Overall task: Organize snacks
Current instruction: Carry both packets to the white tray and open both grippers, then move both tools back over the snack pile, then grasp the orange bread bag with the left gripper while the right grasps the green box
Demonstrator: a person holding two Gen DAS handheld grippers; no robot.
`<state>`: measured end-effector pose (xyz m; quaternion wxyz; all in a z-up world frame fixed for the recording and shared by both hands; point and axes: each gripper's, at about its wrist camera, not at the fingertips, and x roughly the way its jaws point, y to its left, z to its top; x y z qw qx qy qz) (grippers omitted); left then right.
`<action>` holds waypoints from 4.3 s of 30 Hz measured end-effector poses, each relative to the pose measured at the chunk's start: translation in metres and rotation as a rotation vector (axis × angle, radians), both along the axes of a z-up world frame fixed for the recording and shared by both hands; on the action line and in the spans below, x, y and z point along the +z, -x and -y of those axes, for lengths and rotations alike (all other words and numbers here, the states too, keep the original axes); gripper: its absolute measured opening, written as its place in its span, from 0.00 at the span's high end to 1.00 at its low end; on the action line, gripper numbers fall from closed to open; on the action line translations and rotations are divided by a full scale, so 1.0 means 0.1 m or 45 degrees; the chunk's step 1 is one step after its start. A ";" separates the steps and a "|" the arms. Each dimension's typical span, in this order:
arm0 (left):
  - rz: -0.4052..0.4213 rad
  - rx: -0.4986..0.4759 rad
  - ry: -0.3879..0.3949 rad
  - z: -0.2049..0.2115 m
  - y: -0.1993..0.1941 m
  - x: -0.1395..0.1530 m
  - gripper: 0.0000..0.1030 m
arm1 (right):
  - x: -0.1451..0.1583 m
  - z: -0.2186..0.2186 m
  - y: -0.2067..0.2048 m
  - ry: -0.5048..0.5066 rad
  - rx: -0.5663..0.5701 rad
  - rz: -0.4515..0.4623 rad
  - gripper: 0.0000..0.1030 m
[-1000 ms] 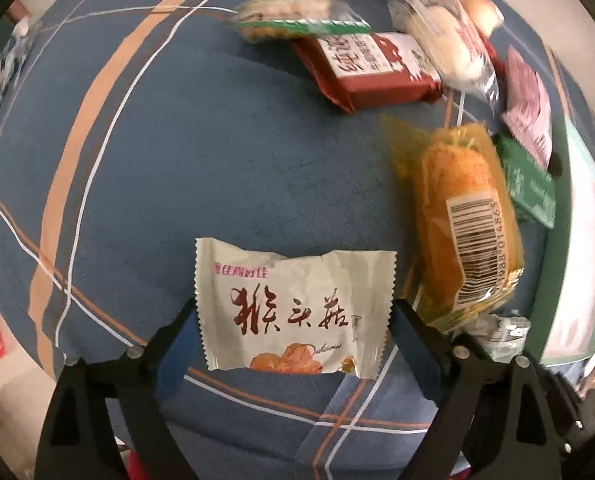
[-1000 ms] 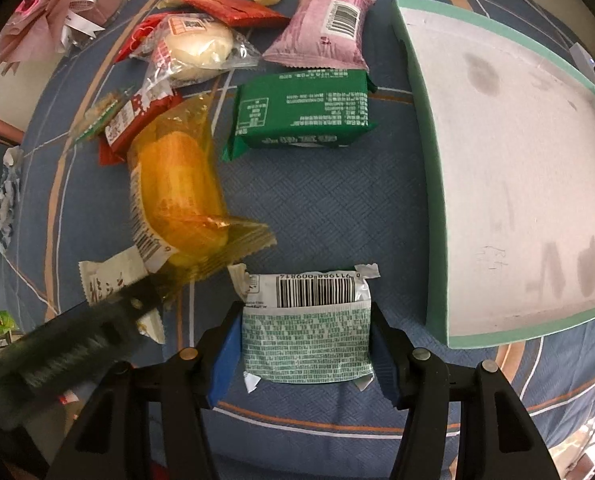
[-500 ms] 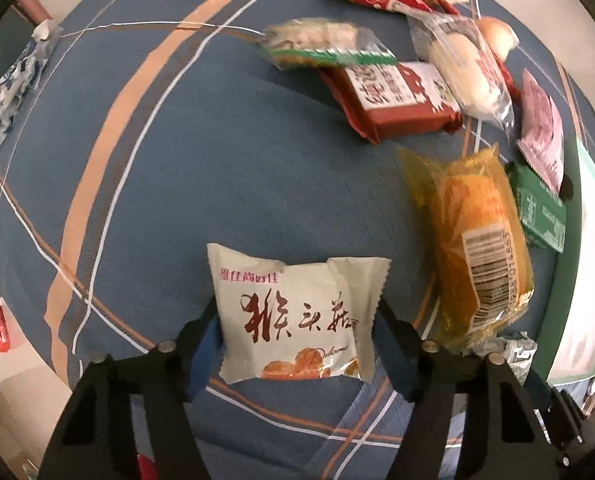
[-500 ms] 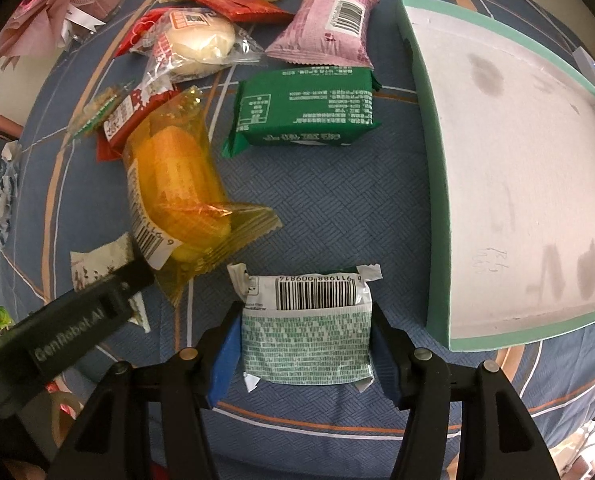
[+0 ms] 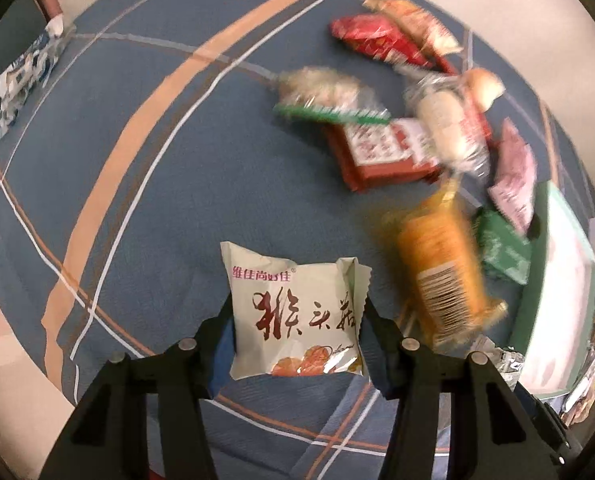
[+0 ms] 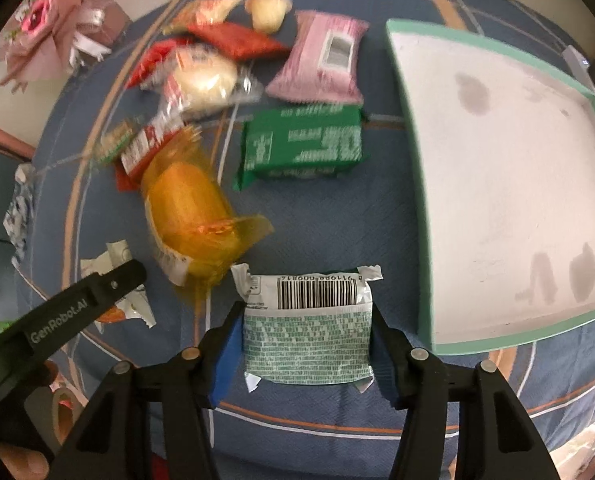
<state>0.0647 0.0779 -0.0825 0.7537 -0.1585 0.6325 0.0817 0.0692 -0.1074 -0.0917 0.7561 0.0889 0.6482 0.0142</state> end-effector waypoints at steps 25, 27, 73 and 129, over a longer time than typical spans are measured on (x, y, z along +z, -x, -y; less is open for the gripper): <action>0.320 -0.521 0.233 1.86 -0.82 0.55 0.45 | 0.23 1.83 -0.42 0.275 -0.721 0.178 0.42; 0.323 -0.550 0.234 1.99 -0.89 0.48 0.45 | 0.20 1.95 -0.47 0.304 -0.755 0.189 0.42; 0.355 -0.285 -0.129 0.93 -0.56 0.69 0.00 | 0.44 1.49 -0.18 0.069 -0.544 0.328 0.00; 0.003 0.018 0.210 0.38 -0.66 -0.02 0.60 | 0.27 0.16 -0.52 0.012 -0.049 0.302 0.37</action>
